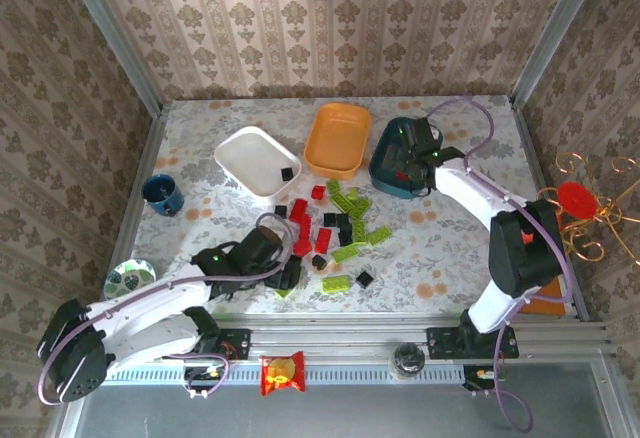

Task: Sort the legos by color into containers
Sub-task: Pick up the lego from the middle-left of the table.

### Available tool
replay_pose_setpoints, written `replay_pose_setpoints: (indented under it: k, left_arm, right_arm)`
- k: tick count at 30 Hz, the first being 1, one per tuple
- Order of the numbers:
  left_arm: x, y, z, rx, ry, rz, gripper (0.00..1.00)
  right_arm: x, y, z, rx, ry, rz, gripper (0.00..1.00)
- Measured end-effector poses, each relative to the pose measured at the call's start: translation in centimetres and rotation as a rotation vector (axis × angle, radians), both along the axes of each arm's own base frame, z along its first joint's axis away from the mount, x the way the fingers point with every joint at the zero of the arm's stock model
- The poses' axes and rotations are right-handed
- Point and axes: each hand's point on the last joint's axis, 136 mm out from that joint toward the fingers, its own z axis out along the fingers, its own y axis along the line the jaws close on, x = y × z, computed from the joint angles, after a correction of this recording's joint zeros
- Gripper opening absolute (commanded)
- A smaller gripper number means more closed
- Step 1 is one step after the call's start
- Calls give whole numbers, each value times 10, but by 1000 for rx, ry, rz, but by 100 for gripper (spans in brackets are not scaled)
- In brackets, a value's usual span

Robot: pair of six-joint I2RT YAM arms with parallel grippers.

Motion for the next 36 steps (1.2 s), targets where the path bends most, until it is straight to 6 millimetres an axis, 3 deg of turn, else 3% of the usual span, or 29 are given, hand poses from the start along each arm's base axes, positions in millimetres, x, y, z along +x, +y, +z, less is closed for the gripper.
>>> replay_pose_setpoints:
  k: [7, 15, 25, 31, 34, 36]
  left_arm:
    - [-23, 3, -26, 152, 107, -64, 75]
    - [-24, -4, -47, 251, 152, -97, 65]
    - [-18, -10, -46, 275, 142, -134, 33]
    - [-16, -14, -29, 215, 100, -134, 29]
    - [-8, -18, 2, 140, 33, -119, 29]
    - [8, -24, 31, 72, -27, -92, 29]
  right_arm:
    - [-9, -2, -10, 13, 12, -13, 83]
    - [-8, 0, 0, 31, -15, -8, 83]
    - [-9, 0, 15, 42, -51, -7, 83]
    - [-11, 0, 13, 42, -49, -7, 83]
    - [-16, -2, 12, 43, -48, -8, 83]
    - [-20, -3, 13, 47, -57, -9, 83]
